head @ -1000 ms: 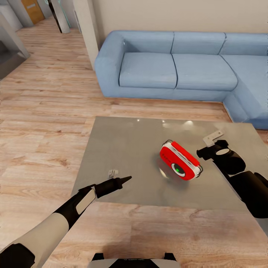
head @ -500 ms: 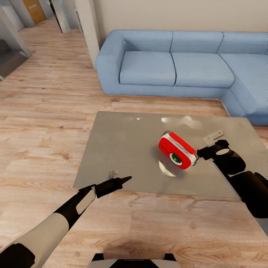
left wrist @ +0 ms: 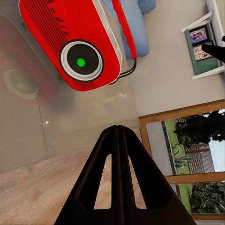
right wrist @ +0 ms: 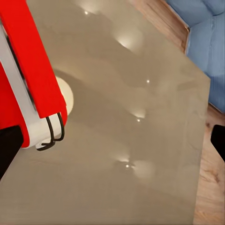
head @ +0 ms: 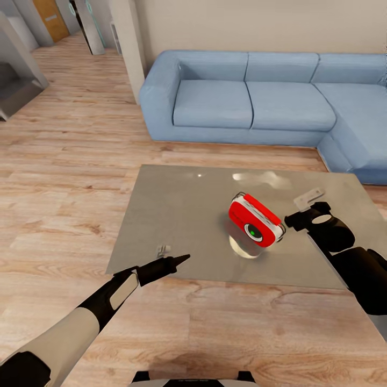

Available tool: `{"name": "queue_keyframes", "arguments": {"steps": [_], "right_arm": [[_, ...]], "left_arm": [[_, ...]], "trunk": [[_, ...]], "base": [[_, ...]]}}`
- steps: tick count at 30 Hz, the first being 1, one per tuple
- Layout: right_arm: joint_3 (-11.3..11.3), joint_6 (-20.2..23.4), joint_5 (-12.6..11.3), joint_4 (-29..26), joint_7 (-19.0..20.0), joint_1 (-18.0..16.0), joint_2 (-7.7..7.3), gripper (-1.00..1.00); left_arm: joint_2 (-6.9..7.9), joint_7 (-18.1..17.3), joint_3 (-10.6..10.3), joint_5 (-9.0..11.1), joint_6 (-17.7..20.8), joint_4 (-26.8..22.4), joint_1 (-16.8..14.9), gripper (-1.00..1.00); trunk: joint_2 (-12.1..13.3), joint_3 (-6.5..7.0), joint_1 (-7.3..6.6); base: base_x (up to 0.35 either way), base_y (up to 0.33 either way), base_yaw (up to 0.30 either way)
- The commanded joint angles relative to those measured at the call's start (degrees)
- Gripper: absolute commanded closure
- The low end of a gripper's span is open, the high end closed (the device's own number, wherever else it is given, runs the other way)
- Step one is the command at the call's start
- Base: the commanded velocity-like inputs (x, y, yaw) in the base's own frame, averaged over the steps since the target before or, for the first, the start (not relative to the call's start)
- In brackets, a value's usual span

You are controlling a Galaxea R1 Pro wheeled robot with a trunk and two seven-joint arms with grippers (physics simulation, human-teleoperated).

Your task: Turn on the radio receiver that's on the table in the living room.

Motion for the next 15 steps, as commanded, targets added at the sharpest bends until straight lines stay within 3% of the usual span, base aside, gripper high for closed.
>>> {"name": "queue_keyframes", "arguments": {"steps": [1, 15], "right_arm": [[0.0, 0.0, 0.0, 0.0, 0.0, 0.0, 0.00, -1.00], [0.0, 0.0, 0.0, 0.0, 0.0, 0.0, -0.09, -1.00]], "left_arm": [[0.00, 0.0, 0.0, 0.0, 0.0, 0.0, 0.0, 1.00], [0.00, 0.0, 0.0, 0.0, 0.0, 0.0, 0.0, 1.00]], "trunk": [[0.0, 0.09, 0.00], [0.0, 1.35, 0.00]], "base": [[0.000, 0.000, 0.000], [0.000, 0.000, 0.000]]}}
